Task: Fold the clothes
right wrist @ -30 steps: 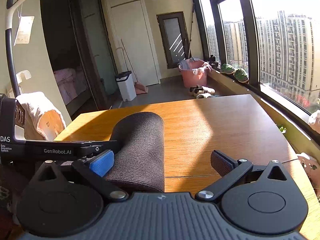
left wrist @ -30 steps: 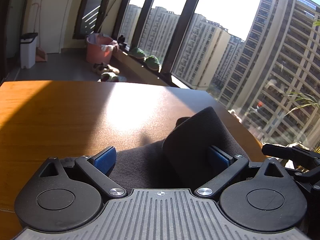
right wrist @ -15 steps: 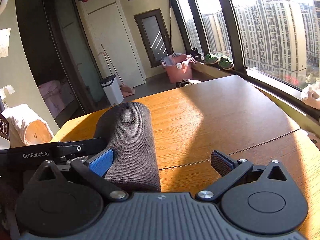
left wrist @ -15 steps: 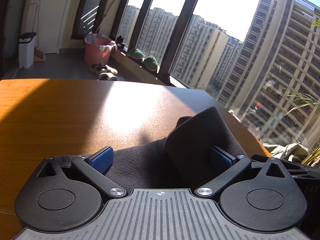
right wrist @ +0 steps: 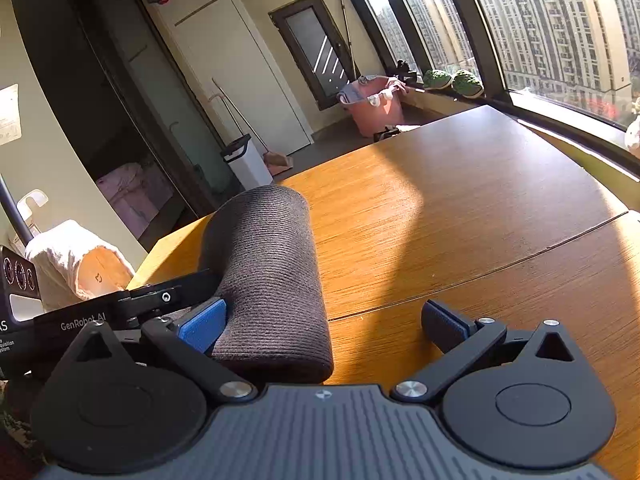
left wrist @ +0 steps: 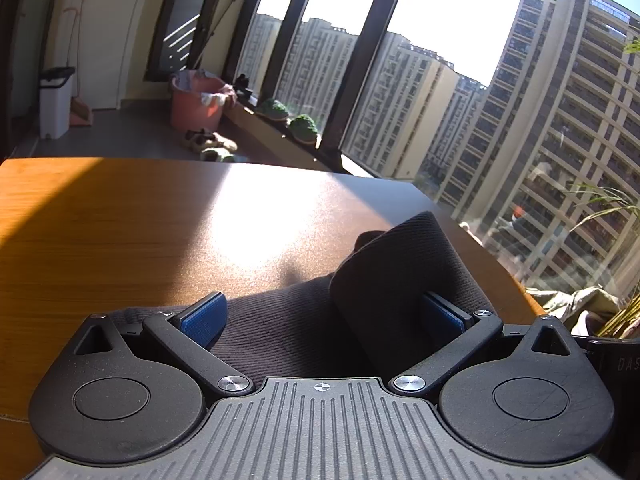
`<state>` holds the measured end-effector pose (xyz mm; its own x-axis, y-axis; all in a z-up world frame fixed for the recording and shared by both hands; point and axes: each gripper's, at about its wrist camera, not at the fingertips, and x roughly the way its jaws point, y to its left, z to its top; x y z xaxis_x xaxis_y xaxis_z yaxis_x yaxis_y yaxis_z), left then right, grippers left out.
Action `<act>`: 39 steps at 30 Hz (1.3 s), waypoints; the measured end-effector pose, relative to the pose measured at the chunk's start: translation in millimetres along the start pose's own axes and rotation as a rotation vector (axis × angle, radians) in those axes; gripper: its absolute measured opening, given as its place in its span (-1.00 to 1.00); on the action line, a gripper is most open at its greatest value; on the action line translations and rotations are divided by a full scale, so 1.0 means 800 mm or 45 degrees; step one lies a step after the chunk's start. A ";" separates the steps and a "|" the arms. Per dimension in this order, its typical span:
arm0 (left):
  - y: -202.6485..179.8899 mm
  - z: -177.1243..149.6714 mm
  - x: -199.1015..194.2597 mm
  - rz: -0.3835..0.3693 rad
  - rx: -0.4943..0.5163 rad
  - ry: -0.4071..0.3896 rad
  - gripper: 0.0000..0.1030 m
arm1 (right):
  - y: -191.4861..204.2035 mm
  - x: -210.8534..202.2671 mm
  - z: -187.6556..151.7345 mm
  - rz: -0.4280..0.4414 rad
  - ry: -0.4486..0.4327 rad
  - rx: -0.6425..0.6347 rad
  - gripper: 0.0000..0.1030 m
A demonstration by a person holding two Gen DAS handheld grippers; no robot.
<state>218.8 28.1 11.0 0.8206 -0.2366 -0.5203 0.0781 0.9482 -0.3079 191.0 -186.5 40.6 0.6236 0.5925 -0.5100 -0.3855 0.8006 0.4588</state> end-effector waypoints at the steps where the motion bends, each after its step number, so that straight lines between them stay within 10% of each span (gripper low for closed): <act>1: 0.000 0.000 0.000 -0.001 -0.002 -0.002 1.00 | 0.000 0.000 -0.001 0.019 -0.001 0.010 1.00; 7: 0.000 -0.001 0.001 -0.004 -0.004 -0.004 1.00 | 0.011 0.002 -0.007 0.137 0.054 -0.049 1.00; 15: 0.001 -0.002 0.002 -0.011 -0.006 -0.004 1.00 | 0.043 0.008 -0.003 -0.001 0.131 -0.253 1.00; 21: 0.001 -0.002 0.002 -0.014 -0.008 -0.004 1.00 | 0.028 0.006 0.005 0.024 0.146 -0.029 1.00; 26: 0.002 -0.002 0.003 -0.019 -0.018 -0.005 1.00 | -0.018 -0.012 -0.017 0.298 -0.038 0.308 1.00; 39: 0.002 -0.003 0.003 -0.018 -0.021 -0.006 1.00 | 0.039 -0.011 -0.011 0.059 0.122 -0.237 1.00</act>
<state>219.7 28.8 7.4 0.8221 -0.2489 -0.5121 0.0805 0.9412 -0.3282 167.5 -165.8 53.4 0.5381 0.6281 -0.5621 -0.5369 0.7695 0.3458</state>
